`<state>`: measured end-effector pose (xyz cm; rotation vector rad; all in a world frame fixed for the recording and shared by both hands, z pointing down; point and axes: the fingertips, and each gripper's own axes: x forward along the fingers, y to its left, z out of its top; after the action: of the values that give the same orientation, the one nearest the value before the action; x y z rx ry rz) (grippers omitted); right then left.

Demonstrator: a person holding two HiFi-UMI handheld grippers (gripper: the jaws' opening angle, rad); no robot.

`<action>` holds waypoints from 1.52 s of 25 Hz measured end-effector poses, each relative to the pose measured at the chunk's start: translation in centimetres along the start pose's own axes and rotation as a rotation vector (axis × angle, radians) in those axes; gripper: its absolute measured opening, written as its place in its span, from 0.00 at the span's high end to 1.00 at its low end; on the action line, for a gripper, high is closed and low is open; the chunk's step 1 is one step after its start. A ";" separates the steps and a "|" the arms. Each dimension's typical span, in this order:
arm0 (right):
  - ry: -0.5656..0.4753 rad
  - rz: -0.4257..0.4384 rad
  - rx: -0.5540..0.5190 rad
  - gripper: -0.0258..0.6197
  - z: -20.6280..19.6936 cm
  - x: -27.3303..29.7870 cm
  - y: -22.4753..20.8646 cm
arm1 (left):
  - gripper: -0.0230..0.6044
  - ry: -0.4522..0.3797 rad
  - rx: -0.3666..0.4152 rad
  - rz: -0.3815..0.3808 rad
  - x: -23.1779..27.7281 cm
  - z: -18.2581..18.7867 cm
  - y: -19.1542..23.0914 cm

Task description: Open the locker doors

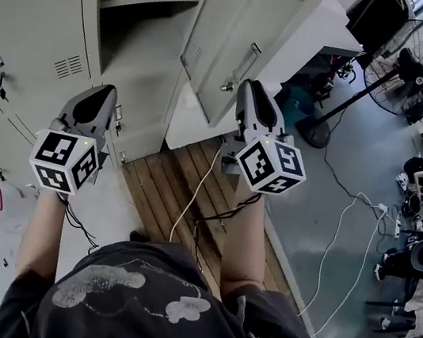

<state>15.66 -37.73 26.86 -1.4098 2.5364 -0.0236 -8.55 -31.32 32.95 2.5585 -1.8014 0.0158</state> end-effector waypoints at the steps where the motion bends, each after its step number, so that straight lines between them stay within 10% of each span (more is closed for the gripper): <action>1: -0.007 -0.018 0.003 0.82 0.1 0.0 -1.0 | 0.95 0.001 0.002 -0.002 0.2 0.0 -0.1; 20: -0.078 -0.071 0.055 0.87 0.5 0.3 -7.6 | 0.95 0.051 -0.035 0.036 0.5 -2.6 1.5; 38: 0.283 0.111 -0.090 0.53 -13.2 -2.3 8.2 | 0.95 0.214 -0.194 0.191 -12.4 -15.7 7.9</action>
<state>7.15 -32.73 39.13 -1.3811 2.8772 -0.0971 -20.21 -22.07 48.48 2.1592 -1.8559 0.1062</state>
